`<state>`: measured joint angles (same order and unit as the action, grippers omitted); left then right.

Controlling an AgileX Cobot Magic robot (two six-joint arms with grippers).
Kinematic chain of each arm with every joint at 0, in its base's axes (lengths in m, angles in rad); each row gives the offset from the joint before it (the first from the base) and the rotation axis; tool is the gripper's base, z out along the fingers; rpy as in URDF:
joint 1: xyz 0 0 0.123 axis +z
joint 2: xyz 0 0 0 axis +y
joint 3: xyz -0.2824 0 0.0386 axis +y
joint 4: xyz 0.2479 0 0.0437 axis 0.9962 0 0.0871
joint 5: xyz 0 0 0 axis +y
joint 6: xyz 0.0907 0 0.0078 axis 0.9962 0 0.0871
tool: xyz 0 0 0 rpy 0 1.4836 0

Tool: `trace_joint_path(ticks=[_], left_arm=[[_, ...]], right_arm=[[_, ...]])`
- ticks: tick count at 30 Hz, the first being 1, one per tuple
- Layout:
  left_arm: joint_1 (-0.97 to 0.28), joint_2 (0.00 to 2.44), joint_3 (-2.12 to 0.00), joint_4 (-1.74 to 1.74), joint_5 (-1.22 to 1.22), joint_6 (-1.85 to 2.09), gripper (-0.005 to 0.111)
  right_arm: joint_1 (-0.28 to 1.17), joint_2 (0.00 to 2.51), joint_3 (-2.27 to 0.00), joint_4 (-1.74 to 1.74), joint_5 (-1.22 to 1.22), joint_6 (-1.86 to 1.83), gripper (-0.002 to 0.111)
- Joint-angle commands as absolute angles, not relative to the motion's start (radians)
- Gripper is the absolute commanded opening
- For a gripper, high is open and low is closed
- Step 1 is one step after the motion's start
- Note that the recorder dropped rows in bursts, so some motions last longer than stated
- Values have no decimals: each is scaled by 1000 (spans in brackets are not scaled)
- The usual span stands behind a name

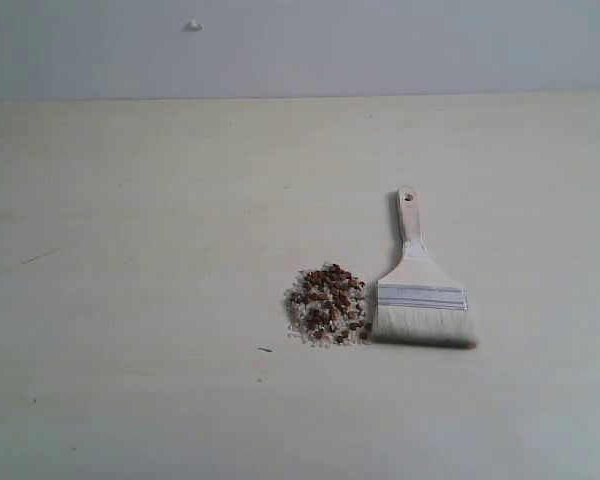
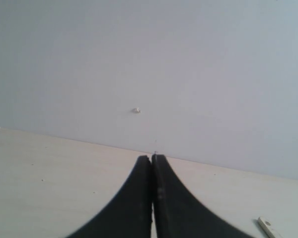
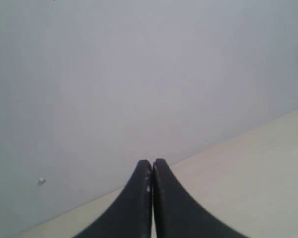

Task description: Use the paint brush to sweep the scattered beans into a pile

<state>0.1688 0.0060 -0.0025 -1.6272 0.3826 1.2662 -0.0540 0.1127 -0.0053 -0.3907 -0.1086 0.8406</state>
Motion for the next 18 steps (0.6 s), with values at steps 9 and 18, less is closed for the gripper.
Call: trace_joint_path(ticks=[9,18], left_arm=[[162,0,0,-1626,384,1268,0],[162,0,0,-1626,384,1268,0]], right_arm=[[-58,106,0,-400,-103,708,0],[-58,105,0,-400,-104,581,0]])
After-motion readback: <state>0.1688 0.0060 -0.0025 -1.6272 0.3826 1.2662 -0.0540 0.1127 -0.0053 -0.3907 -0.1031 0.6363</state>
